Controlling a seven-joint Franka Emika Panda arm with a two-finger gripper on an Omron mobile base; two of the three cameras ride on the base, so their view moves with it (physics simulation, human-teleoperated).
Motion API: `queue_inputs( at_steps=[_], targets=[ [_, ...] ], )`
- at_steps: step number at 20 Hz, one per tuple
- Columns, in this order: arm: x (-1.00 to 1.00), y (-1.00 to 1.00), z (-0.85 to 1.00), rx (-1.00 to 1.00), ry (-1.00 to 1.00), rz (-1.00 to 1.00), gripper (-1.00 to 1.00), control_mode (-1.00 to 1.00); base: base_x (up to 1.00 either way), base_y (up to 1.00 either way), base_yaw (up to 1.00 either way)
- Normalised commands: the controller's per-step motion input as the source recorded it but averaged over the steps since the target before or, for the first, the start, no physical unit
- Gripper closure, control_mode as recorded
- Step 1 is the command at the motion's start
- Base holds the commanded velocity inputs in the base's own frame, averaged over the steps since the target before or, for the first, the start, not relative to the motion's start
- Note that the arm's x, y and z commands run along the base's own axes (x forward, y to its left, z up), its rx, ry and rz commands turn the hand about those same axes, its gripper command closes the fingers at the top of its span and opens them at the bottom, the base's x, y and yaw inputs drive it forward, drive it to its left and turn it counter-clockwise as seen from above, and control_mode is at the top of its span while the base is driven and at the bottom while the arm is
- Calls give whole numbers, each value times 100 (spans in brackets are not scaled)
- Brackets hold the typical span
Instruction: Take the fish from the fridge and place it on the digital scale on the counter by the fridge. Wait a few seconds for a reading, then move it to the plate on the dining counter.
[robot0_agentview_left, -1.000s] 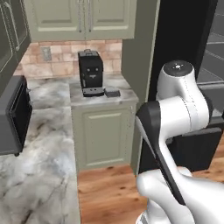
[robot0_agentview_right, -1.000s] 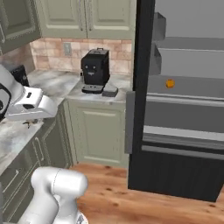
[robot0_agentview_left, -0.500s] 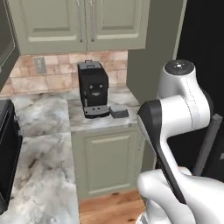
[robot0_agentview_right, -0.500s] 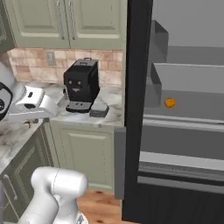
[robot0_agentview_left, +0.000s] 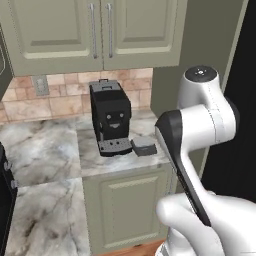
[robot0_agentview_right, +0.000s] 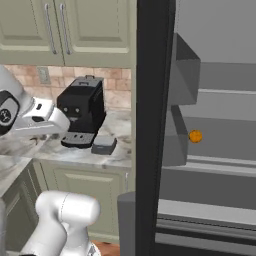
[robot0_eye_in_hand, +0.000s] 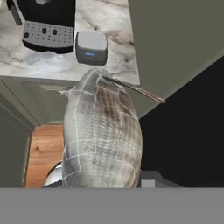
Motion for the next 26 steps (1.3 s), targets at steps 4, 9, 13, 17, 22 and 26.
queue_inputs(
  at_steps=[4, 9, 13, 17, 22, 26],
  targets=[
    [38, -33, -36, 11, 3, 0, 100, -100, 0, 0, 0],
    [87, -21, -45, 13, 3, 6, 100, -100, 0, 0, 0],
    [95, -5, -36, 3, 1, 13, 100, -100, 0, 0, 0],
    [91, 0, -46, -3, 9, 17, 100, -100, 0, 0, 0],
    [80, 0, -47, -4, 20, 14, 100, -100, 0, 0, 0],
    [74, 0, -34, 0, 15, 14, 100, -100, 0, 0, 0]
  ],
)
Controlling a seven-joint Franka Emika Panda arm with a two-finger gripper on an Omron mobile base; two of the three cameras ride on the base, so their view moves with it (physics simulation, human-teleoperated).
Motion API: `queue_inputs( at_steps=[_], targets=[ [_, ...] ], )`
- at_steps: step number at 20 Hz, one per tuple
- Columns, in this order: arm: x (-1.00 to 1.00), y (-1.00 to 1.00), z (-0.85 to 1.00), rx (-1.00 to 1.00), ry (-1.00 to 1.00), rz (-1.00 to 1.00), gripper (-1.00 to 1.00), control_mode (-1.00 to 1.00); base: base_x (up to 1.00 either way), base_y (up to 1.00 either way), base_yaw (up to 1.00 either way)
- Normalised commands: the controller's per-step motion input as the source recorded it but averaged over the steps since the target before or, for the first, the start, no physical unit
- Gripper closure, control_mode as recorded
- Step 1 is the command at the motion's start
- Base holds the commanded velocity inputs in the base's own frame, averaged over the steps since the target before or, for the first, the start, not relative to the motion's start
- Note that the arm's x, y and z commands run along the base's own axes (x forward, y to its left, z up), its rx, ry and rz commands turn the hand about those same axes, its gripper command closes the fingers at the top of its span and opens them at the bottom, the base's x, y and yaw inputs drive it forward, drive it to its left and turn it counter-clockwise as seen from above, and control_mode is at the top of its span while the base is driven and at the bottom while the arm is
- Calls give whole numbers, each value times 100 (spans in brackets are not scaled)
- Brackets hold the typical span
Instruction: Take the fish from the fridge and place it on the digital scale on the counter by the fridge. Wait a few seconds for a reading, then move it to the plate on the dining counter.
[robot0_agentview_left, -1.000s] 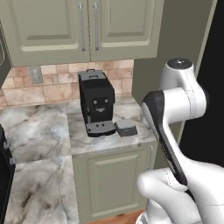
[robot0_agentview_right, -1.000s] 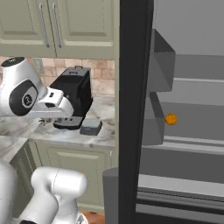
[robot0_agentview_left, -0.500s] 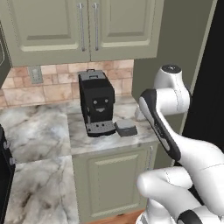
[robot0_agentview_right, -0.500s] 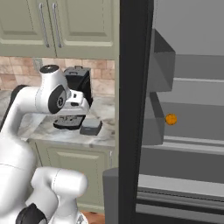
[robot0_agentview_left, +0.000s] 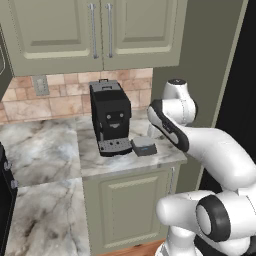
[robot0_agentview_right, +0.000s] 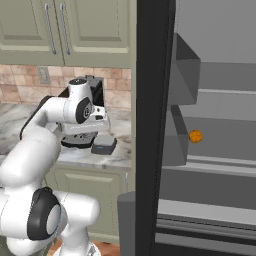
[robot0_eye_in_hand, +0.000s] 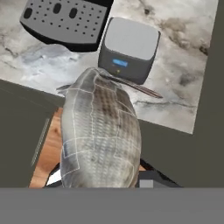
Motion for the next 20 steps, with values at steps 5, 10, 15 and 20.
queue_inputs(
  at_steps=[5, 10, 15, 20],
  targets=[
    [59, 0, -34, 0, 12, 15, 100, -100, 0, 0, 0],
    [30, 0, -46, 0, 4, 13, 100, -100, 0, 0, 0],
    [14, 0, -35, 1, -1, 8, 100, -100, 0, 0, 0],
    [26, 0, -28, 0, -3, 2, 100, -100, 0, 0, 0]
  ],
)
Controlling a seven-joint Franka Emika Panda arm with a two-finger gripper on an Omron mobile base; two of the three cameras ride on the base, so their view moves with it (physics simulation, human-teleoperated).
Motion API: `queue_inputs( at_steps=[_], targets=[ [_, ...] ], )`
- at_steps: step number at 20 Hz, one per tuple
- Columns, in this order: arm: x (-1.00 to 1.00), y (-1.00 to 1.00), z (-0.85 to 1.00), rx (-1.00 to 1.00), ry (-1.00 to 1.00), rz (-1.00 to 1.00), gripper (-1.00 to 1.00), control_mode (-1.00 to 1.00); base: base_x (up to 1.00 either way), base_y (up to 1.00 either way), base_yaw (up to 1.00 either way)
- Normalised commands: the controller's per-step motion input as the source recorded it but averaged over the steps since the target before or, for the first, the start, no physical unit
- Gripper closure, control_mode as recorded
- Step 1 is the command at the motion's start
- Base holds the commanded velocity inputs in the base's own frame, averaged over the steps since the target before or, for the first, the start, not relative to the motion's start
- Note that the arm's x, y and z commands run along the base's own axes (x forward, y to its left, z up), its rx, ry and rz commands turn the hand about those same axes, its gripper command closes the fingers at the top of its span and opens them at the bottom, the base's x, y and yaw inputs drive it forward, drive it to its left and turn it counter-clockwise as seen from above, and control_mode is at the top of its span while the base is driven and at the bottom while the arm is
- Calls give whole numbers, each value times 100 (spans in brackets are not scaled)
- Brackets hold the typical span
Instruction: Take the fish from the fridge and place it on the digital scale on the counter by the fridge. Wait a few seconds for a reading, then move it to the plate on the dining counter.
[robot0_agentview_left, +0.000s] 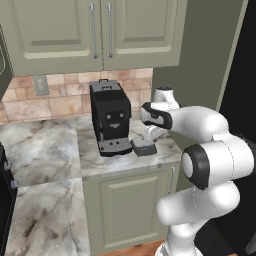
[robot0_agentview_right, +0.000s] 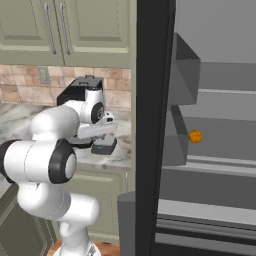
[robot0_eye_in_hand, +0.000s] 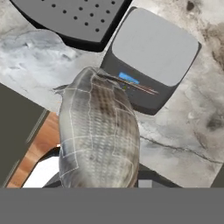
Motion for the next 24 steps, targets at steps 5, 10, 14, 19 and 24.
queue_inputs(
  at_steps=[5, 10, 14, 19, 24],
  targets=[
    [29, 0, -19, 1, -7, 1, 100, -100, 0, 0, 0],
    [54, 0, -16, 3, -6, 0, 100, -100, 0, 0, 0],
    [51, 0, -23, 1, -1, 0, 100, -100, 0, 0, 0],
    [51, 0, -26, 0, 0, 0, 100, -100, 0, 0, 0],
    [48, 0, -22, 0, 3, 0, 100, -100, 0, 0, 0]
  ],
)
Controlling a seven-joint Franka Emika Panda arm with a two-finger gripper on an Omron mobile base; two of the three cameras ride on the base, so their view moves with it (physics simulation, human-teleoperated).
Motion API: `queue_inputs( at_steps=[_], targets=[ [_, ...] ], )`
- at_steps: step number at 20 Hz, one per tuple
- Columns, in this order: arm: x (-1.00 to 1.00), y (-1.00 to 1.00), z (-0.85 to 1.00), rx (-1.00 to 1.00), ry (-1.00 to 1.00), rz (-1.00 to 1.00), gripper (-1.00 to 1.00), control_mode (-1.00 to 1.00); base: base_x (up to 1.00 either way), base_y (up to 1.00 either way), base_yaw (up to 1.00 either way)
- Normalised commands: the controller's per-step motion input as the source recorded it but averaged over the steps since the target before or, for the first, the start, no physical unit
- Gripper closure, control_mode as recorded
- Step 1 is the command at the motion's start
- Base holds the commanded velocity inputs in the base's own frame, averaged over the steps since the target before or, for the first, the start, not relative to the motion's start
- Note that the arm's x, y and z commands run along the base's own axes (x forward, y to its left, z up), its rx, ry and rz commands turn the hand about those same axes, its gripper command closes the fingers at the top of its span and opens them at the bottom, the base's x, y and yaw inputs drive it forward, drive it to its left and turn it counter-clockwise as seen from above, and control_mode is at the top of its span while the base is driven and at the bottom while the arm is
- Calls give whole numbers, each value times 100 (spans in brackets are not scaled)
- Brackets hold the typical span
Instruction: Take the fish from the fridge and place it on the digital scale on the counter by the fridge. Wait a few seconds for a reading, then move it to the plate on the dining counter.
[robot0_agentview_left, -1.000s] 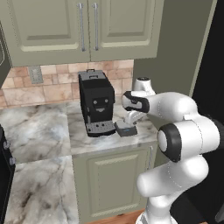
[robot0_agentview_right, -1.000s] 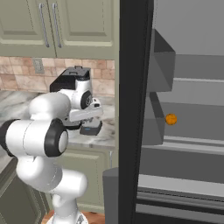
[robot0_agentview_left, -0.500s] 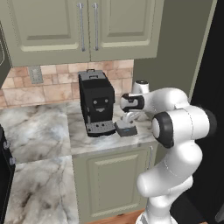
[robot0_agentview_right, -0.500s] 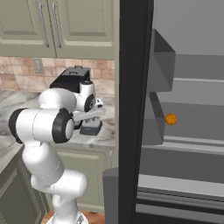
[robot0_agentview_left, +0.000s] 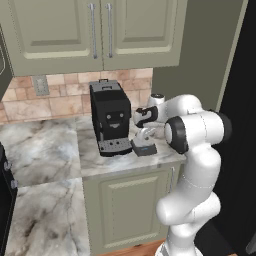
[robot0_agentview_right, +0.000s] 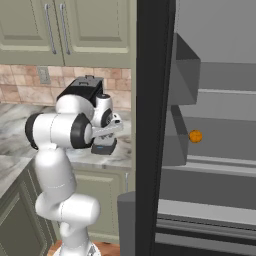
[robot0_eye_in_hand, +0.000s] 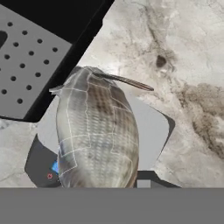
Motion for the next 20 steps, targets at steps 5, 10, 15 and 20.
queue_inputs(
  at_steps=[5, 10, 15, 20],
  targets=[
    [17, 0, -32, 0, 4, 0, 100, -100, 0, 0, 0],
    [4, 0, -32, 0, 1, 0, 100, -100, 0, 0, 0],
    [-20, 0, -10, 0, 0, 0, 100, -100, 0, 0, 0],
    [-40, 0, 0, 0, -5, 0, 100, -100, 0, 0, 0]
  ],
)
